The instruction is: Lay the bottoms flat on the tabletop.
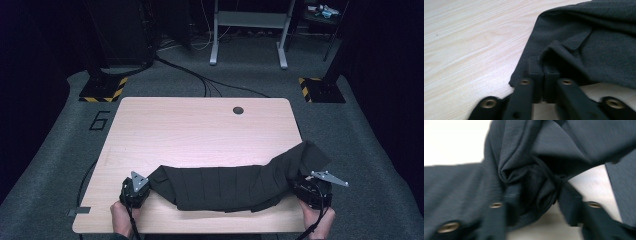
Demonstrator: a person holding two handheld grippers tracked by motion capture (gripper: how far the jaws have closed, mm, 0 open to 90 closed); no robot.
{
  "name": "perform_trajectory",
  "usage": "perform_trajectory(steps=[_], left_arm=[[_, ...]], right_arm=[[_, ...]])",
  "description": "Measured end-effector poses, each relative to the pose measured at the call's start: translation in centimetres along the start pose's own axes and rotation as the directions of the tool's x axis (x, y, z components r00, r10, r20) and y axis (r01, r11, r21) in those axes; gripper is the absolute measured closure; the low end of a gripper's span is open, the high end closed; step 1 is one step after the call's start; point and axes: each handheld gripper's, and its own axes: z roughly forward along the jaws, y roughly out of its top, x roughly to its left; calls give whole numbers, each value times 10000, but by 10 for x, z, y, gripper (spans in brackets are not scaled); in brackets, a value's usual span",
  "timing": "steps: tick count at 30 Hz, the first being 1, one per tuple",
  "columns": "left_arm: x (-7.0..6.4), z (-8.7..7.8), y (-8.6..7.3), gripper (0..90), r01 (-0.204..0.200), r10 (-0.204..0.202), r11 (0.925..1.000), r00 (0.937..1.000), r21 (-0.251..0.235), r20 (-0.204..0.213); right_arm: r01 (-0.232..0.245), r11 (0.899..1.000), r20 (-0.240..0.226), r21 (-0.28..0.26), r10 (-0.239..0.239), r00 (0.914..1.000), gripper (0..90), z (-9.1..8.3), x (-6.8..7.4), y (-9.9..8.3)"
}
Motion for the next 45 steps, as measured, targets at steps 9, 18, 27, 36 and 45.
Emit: perform_trajectory(steps=[9,18,27,36,45], left_arm=[[-2,-22,18,283,467,-478,9988,9954,149,827],[-21,-24,42,339,-290,300,9995,9919,-101,1238],[-7,5,20,781,-756,562,9918,9822,1034,1793],[20,3,12,781,-172,60,9951,9934,974,1148],[53,-4,-2,758,511,-548,9950,9976,856,419]], right_arm=[[341,9993,371,-156,-335,9987,158,-24,-10,-8],[441,9887,-61,1431,-436,9990,425,35,-15,5],[833,9861,-61,1441,-833,9965,625,44,0,-3],[1115,9830,-379,1458,-1071,9935,625,50,24,-5],[1736,9742,-1157,1441,-1576,9807,616,61,62,-4]])
